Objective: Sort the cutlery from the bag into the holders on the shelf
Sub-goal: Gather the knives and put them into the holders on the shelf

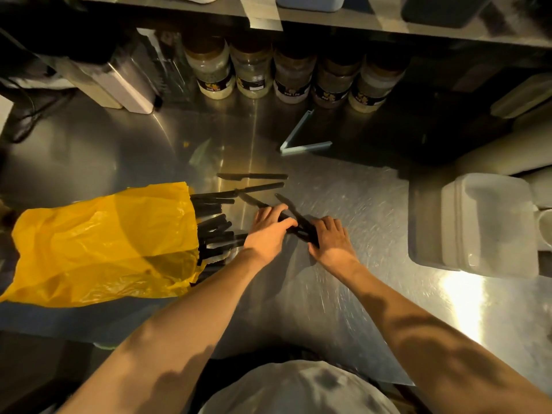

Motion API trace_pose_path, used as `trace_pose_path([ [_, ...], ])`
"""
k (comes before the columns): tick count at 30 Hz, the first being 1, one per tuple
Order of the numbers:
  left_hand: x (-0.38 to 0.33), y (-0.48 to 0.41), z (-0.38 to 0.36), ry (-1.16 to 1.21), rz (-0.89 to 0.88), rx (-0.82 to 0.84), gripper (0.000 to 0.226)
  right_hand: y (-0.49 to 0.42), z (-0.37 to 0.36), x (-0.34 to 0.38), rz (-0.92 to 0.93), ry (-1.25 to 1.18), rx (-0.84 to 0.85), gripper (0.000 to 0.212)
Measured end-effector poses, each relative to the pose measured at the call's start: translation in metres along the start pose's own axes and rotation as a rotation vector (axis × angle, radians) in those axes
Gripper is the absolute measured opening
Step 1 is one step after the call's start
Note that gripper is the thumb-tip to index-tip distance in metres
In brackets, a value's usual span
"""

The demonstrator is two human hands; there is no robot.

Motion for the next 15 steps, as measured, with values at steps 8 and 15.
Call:
trace_pose_path([
  [8,-0.012,0.005,-0.005,0.115,0.003,-0.048,0.035,0.01,-0.014,0.002,-0.03,0.058,0.011,0.058],
  [15,-0.002,0.005,-0.004,0.171,0.054,-0.04,0.027,0.016,-0.02,0.018,0.04,0.258,0.042,0.061],
])
Point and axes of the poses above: each hand's wrist, its own y-axis away from the middle knuckle, its own z-axis out of the back of the hand, x = y × z, the point moved 10 cm from there along -y, towards the middle knuckle, and after that the axes turned 13 degrees about y, right-handed, at the moved point
